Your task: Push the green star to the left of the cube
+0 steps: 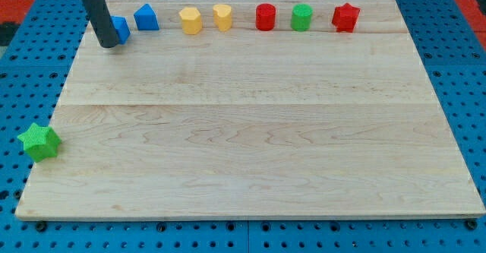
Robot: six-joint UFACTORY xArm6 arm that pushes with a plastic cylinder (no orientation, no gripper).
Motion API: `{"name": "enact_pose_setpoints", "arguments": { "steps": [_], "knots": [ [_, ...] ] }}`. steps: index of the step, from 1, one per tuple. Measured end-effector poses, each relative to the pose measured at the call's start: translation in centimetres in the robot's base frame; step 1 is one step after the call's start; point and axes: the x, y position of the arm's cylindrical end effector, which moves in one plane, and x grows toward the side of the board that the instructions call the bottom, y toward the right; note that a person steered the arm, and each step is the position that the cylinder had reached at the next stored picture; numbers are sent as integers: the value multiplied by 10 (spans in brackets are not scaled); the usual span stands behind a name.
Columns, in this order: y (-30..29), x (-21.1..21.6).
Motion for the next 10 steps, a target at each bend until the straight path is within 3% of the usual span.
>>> {"name": "enact_pose_setpoints", "arguments": {
  "steps": [2, 3, 5, 6, 7, 9, 10],
  "knots": [
    [2, -35],
    [16, 0],
    [53, 267],
    [-37, 306],
    [-75, 261],
    [-18, 206],
    [-32, 158]
  ]
}}
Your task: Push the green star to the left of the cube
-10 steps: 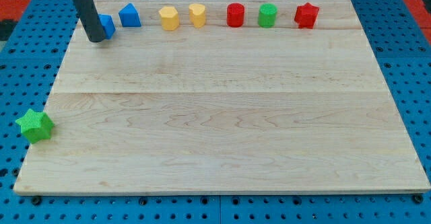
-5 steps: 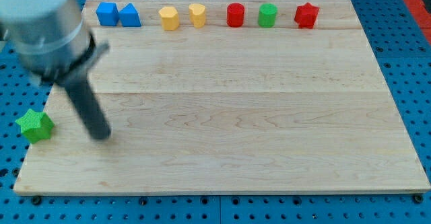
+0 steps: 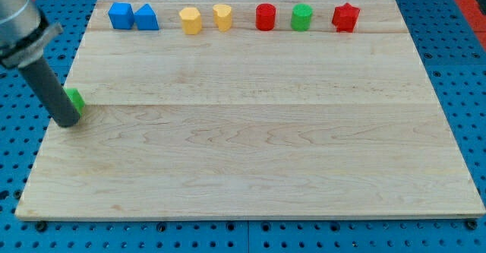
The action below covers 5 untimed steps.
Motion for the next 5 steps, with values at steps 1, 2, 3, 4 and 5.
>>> {"name": "enact_pose_setpoints", "arguments": {
  "steps": [1, 2, 3, 4, 5],
  "knots": [
    [-5, 8],
    [-33, 13],
    [-37, -30],
    [-34, -62],
    [-29, -55]
  ]
}}
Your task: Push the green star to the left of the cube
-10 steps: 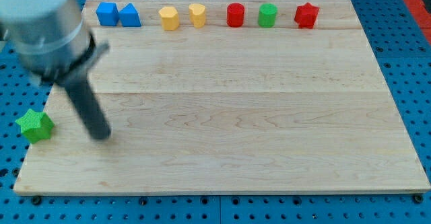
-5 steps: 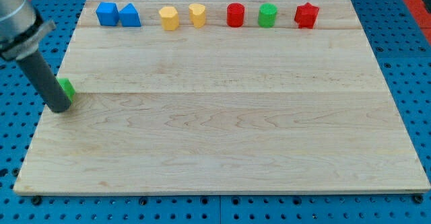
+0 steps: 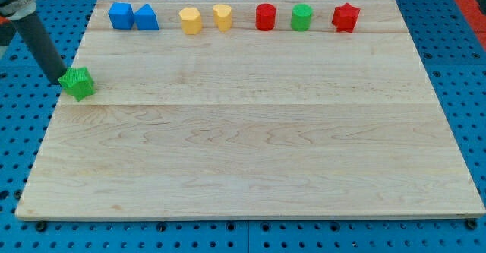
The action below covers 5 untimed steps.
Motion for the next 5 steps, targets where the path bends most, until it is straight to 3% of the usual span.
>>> {"name": "enact_pose_setpoints", "arguments": {
  "steps": [1, 2, 3, 5],
  "knots": [
    [15, 50],
    [38, 24],
    [38, -43],
    [38, -90]
  ]
}}
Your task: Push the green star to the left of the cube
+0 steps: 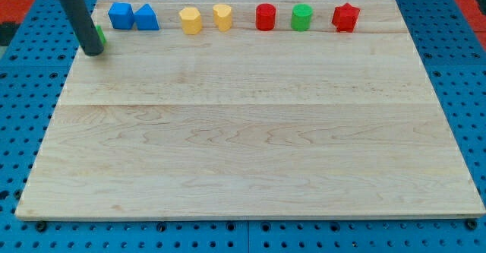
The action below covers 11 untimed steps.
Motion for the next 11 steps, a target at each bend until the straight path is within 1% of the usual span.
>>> {"name": "enact_pose_setpoints", "arguments": {
  "steps": [1, 2, 3, 4, 6, 7, 8, 9, 10, 11],
  "knots": [
    [3, -17],
    [2, 2],
    [-11, -5],
    [-11, -33],
    [2, -39],
    [4, -49],
    [-1, -20],
    [-21, -15],
    [-45, -39],
    [-44, -42]
  ]
}}
